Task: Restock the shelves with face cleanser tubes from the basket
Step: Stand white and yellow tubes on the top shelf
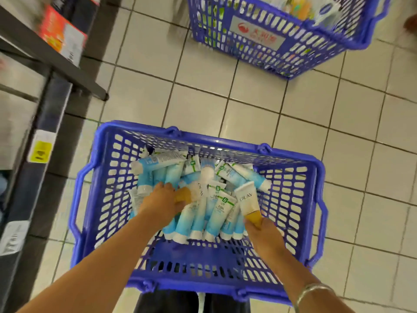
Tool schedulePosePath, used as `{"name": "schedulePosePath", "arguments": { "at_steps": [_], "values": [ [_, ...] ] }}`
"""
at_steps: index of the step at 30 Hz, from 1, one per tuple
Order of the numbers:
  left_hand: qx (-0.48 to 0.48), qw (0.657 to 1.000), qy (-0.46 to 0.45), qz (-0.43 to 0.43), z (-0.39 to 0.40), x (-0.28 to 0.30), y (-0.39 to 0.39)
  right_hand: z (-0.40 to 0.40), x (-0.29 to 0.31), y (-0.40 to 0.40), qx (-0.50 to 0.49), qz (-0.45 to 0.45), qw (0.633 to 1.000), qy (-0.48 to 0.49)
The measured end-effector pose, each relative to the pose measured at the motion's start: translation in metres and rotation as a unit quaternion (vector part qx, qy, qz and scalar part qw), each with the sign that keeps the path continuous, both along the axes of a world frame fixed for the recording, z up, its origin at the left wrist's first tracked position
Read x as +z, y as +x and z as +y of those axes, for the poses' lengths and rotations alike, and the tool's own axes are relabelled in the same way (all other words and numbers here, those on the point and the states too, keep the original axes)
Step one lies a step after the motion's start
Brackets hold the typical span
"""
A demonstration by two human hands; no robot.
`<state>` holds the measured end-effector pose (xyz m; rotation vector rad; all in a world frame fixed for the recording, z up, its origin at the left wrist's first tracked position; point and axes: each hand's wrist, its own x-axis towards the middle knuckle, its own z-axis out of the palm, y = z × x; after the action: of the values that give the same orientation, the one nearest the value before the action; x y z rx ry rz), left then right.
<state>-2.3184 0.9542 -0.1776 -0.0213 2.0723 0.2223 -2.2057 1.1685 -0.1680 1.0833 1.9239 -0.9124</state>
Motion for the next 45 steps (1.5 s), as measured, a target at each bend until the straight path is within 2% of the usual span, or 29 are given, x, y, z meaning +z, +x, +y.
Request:
{"name": "schedulePosePath", "arguments": {
  "at_steps": [2,3,6,9,14,16,19,23,28,34,39,40,45],
  "values": [
    [0.102,0.994,0.050,0.005,-0.011,0.032,0.004,-0.013,0.026,-0.002,-0.011,0.020,1.000,-0.021],
    [0.187,0.978,0.096,0.000,-0.016,0.049,0.008,-0.020,0.040,-0.005,-0.015,0.030,0.999,-0.029],
    [0.411,0.889,0.200,-0.037,-0.035,0.108,0.017,-0.044,0.085,-0.017,-0.055,0.066,0.995,-0.058],
    [0.473,0.847,0.238,-0.042,-0.059,0.160,0.029,-0.069,0.137,-0.036,-0.069,0.095,0.990,-0.080],
    [0.638,0.680,0.357,-0.053,-0.091,0.241,0.044,-0.112,0.232,-0.070,-0.103,0.177,0.967,-0.151],
    [0.660,0.640,0.393,-0.028,-0.104,0.271,0.049,-0.127,0.267,-0.077,-0.120,0.205,0.952,-0.191],
    [0.672,0.611,0.416,0.042,-0.119,0.317,0.056,-0.148,0.319,-0.082,-0.125,0.215,0.929,-0.275],
    [0.671,0.572,0.458,0.116,-0.130,0.391,0.075,-0.171,0.387,-0.079,-0.164,0.191,0.866,-0.432],
    [0.665,0.513,0.503,0.204,-0.134,0.488,0.119,-0.192,0.472,-0.066,-0.058,0.197,0.823,-0.529],
    [0.660,0.430,0.514,0.340,-0.143,0.591,0.186,-0.231,0.576,-0.039,0.108,0.219,0.782,-0.573],
    [0.674,0.307,0.487,0.463,-0.159,0.659,0.259,-0.274,0.650,0.002,0.182,0.207,0.741,-0.612],
    [0.671,0.292,0.480,0.483,-0.164,0.673,0.277,-0.281,0.664,0.012,0.204,0.199,0.729,-0.622],
    [0.657,0.265,0.427,0.562,-0.186,0.733,0.365,-0.317,0.732,0.066,0.316,0.180,0.658,-0.660]
  ]
}}
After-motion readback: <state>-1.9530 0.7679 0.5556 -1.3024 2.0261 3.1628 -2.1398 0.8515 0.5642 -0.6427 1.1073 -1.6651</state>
